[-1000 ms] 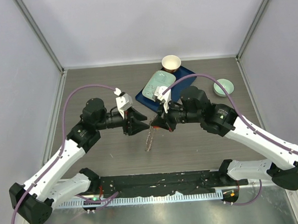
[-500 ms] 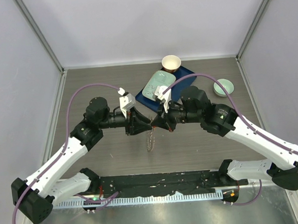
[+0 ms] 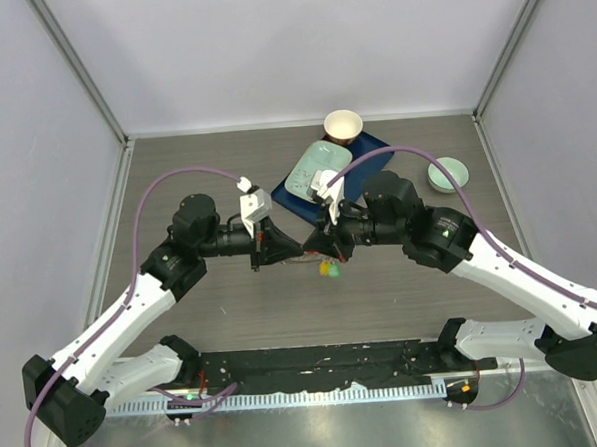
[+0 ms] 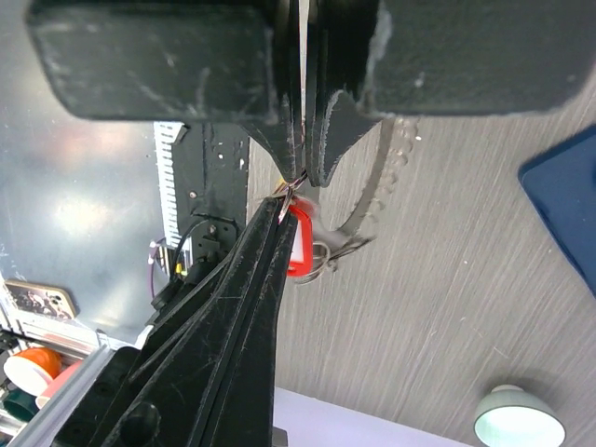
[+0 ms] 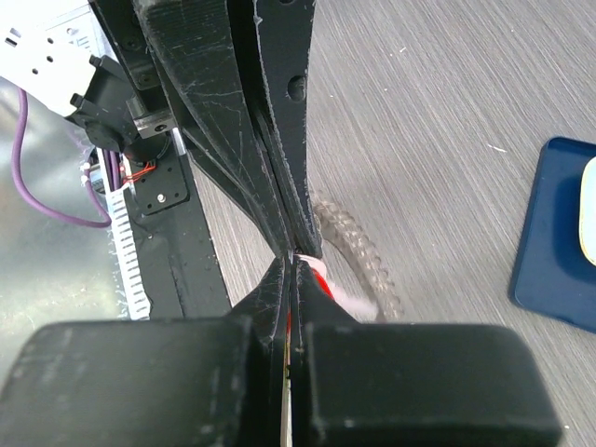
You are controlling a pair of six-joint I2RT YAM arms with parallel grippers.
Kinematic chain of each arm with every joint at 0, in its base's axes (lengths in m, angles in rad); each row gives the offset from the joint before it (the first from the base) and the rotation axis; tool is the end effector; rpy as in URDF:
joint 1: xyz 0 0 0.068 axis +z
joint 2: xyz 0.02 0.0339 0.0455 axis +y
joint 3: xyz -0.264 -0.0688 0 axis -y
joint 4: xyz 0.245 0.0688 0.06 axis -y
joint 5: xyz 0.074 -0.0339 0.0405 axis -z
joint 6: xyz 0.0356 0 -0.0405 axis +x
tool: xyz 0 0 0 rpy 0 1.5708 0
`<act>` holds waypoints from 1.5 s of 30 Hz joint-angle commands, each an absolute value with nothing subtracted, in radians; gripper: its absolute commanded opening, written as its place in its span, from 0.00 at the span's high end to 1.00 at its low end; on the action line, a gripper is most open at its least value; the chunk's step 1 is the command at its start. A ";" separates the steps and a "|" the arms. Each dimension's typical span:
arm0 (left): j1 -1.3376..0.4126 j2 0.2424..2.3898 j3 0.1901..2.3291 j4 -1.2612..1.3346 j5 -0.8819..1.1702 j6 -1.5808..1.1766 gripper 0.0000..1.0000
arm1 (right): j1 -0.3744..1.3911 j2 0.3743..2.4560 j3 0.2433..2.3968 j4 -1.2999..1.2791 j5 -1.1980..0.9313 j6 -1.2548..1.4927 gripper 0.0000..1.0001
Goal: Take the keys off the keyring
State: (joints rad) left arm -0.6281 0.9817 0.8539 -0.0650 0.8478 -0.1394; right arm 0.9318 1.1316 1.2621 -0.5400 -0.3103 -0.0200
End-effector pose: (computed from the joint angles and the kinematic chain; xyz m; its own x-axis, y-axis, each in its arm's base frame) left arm 0.1621 -0.1507 0.3426 -0.2903 0.0972 -0.9520 0.9532 0.1176 -0.2787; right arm 0.1355 0.2006 0.4009 -0.2188 -0.3264 -0.9196 -0.9360 0.3366 0.1032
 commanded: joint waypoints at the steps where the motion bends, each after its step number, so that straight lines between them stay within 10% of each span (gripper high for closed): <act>1: -0.638 0.970 0.884 -0.029 0.882 -0.101 1.00 | 0.937 1.098 1.290 -0.451 -0.336 -0.003 0.99; 27: -0.707 0.928 0.917 -0.032 0.874 0.040 1.00 | 0.936 1.204 1.374 -0.644 -0.282 -0.155 0.99; 45: -0.716 0.925 0.778 0.228 0.874 -0.204 1.00 | 0.936 1.192 1.439 -0.534 -0.003 -0.051 0.55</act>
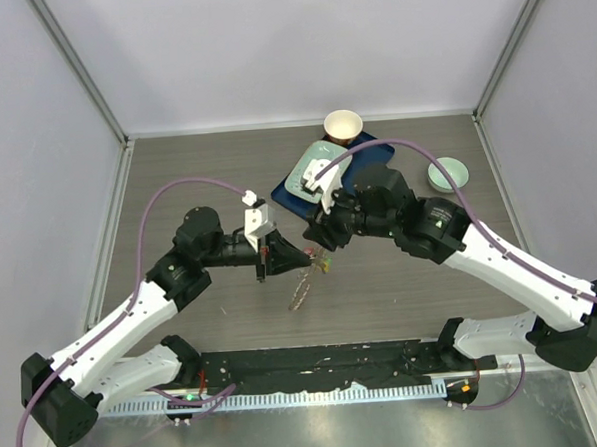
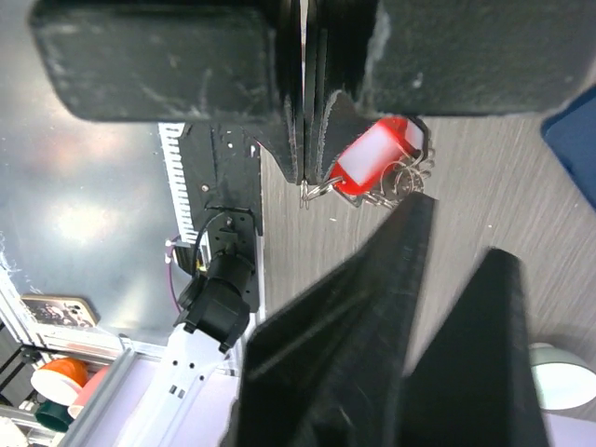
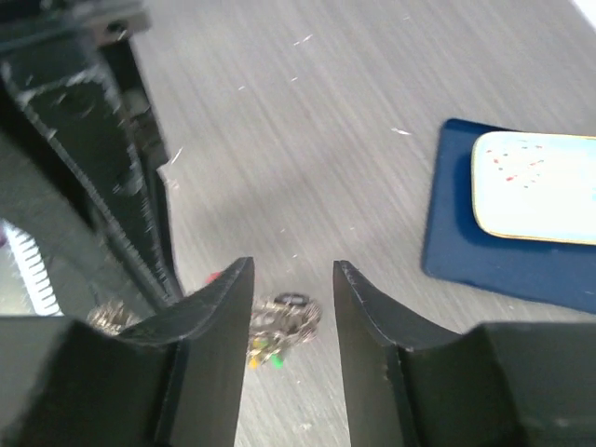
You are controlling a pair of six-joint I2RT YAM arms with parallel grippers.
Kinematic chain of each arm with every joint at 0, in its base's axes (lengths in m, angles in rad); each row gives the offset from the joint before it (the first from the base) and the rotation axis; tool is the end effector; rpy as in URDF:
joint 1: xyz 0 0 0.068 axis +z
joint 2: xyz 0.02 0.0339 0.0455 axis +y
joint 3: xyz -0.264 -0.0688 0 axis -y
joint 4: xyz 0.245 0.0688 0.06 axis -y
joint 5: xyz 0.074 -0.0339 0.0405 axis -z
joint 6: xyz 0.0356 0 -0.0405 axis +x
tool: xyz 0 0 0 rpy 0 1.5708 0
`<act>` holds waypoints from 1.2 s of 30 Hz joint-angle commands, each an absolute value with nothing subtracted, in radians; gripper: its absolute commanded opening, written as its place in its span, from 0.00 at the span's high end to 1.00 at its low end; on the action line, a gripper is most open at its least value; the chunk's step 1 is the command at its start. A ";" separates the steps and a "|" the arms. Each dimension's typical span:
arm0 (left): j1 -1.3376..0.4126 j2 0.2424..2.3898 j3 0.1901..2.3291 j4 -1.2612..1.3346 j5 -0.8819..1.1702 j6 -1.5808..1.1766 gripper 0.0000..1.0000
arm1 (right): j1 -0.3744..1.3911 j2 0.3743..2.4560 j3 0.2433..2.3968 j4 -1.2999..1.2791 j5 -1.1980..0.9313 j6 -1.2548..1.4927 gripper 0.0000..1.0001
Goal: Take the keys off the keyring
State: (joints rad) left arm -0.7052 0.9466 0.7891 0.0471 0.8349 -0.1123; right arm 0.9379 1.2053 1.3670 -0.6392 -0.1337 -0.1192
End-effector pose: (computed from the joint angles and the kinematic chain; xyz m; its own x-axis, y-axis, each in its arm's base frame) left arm 0.1461 -0.1591 0.3378 -0.1950 0.0672 -0.9785 0.9804 0.0414 -0.1925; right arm 0.1469 0.2083 0.4085 -0.1665 -0.4263 -0.8891 -0.8953 0.4432 -0.0448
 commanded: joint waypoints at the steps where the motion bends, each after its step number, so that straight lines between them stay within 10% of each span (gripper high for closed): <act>1: -0.716 0.925 0.769 0.242 0.873 -0.213 1.00 | 0.936 1.186 1.445 -0.529 0.041 -0.037 0.53; 7: -0.716 0.922 0.732 0.360 0.838 -0.294 1.00 | 0.936 1.082 1.418 -0.505 0.081 0.066 0.49; 12: -0.716 0.907 0.724 0.389 0.808 -0.319 1.00 | 0.936 0.936 1.284 -0.477 -0.142 0.097 0.69; 36: -0.716 0.827 0.666 0.568 0.830 -0.373 1.00 | 0.936 0.741 0.853 0.055 -0.471 -0.043 0.54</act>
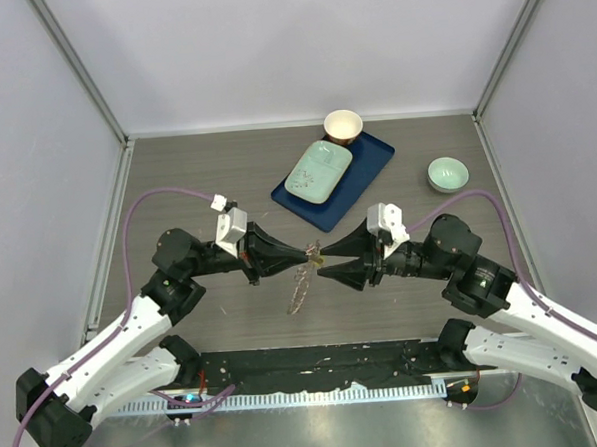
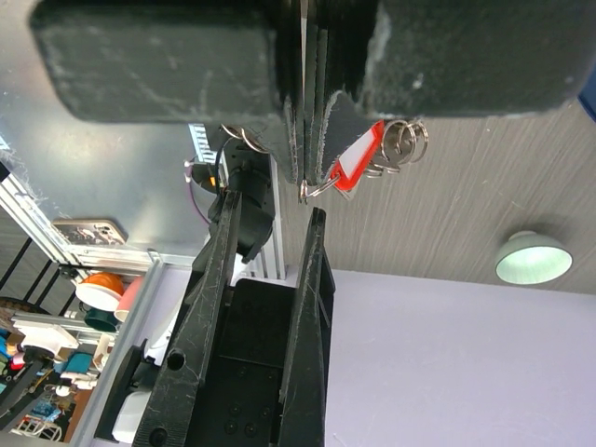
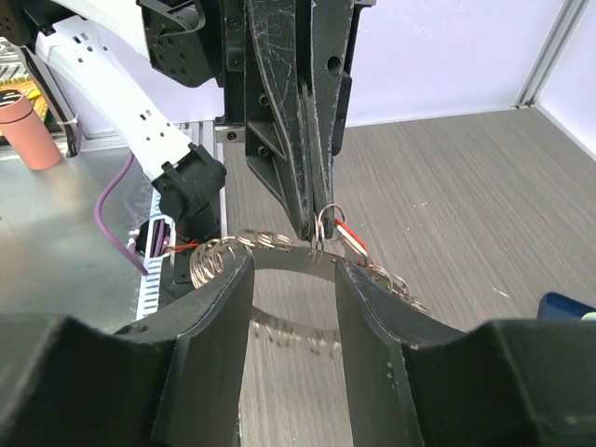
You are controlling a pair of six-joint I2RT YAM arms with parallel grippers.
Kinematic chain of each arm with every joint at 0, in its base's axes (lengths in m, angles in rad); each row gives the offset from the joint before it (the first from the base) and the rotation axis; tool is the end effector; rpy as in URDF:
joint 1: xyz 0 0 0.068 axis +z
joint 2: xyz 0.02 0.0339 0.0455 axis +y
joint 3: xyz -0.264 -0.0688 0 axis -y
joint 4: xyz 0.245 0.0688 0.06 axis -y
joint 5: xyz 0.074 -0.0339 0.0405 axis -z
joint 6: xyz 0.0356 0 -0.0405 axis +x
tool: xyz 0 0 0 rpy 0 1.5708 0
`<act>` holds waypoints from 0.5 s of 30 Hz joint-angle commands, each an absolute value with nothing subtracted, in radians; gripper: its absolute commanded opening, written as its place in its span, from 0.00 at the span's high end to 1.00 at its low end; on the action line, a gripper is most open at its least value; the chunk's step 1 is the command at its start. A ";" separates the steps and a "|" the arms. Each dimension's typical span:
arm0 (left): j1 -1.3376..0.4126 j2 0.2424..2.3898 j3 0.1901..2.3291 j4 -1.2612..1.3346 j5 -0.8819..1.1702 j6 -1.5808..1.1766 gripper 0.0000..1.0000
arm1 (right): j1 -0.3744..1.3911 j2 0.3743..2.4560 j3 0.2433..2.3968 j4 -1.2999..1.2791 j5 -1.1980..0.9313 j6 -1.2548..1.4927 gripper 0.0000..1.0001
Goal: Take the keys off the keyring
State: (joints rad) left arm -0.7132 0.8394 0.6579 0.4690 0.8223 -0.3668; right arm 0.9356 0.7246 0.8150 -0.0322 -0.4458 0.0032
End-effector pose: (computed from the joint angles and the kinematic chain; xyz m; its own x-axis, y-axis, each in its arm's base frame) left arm 0.1264 -0.1438 0.3526 -0.1501 -0.1929 -0.9697 0.9886 -0.0152 -0.1500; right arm 0.0866 0.1434 0.3765 0.0314 0.0474 -0.9984 -0.9818 0.1887 -0.0219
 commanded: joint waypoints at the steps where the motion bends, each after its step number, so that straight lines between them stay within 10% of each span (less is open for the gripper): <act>1: -0.716 0.831 0.666 0.571 0.831 -0.373 1.00 | 0.936 0.745 0.857 0.048 -0.471 -0.048 0.55; 15: -0.716 0.841 0.667 0.577 0.831 -0.374 1.00 | 0.937 0.790 0.876 0.052 -0.466 -0.049 0.68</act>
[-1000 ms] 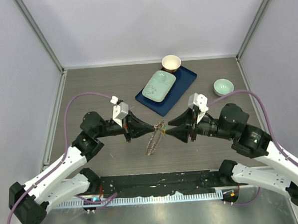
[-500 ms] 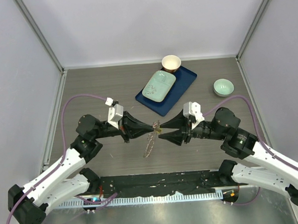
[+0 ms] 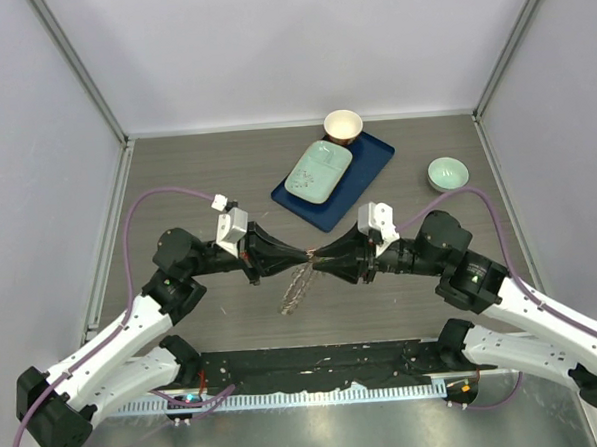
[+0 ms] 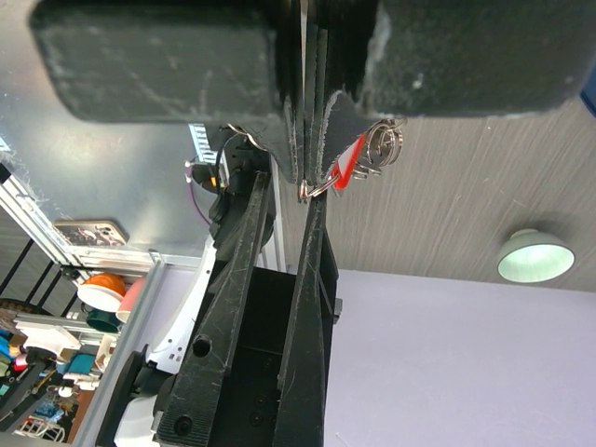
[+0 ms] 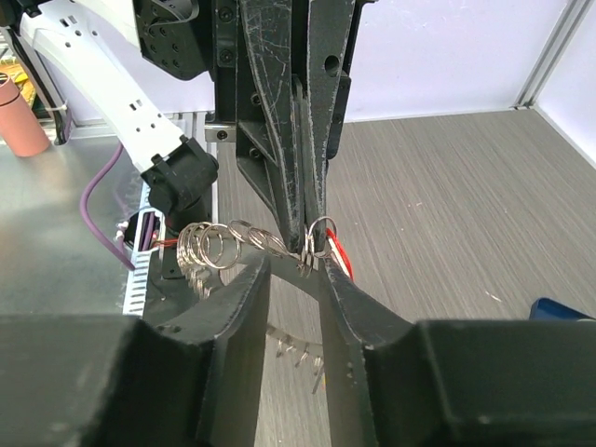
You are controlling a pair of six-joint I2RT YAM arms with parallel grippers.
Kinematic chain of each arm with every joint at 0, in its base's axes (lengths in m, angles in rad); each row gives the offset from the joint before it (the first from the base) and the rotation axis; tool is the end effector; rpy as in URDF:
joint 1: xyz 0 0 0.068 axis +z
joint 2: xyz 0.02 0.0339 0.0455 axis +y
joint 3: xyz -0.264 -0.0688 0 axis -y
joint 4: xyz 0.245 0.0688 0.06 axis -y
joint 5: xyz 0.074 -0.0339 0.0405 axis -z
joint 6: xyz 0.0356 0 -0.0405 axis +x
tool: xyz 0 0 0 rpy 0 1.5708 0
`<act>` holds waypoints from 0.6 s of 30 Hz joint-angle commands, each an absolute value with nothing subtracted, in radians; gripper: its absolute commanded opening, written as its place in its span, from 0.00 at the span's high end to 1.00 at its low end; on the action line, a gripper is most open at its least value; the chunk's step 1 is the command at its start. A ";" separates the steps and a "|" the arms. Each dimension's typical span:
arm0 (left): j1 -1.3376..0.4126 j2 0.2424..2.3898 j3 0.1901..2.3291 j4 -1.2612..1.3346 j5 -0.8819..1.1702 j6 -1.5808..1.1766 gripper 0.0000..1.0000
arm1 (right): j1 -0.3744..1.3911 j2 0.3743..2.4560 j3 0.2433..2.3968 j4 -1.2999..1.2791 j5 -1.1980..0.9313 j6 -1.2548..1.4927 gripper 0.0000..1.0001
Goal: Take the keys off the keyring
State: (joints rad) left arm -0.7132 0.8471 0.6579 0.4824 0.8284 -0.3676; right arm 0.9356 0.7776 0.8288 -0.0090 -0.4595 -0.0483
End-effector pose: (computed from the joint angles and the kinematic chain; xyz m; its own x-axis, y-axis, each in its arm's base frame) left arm 0.1273 -0.1448 0.3525 -0.1467 -0.1943 -0.9699 0.9892 -0.0215 -0.1453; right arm 0.0937 0.1537 0.3756 0.0725 0.0255 -0.9970 -0.9820 0.1765 -0.0669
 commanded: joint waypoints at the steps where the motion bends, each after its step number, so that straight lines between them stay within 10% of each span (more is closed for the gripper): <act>1: -0.716 0.841 0.667 0.575 0.833 -0.374 1.00 | 0.937 0.793 0.877 0.055 -0.465 -0.048 0.69; 14: -0.716 0.839 0.670 0.560 0.813 -0.371 1.00 | 0.937 0.799 0.911 0.028 -0.410 -0.021 0.99; 18: -0.716 0.798 0.713 0.351 0.755 -0.269 0.73 | 0.937 0.790 0.943 -0.064 -0.419 -0.058 0.99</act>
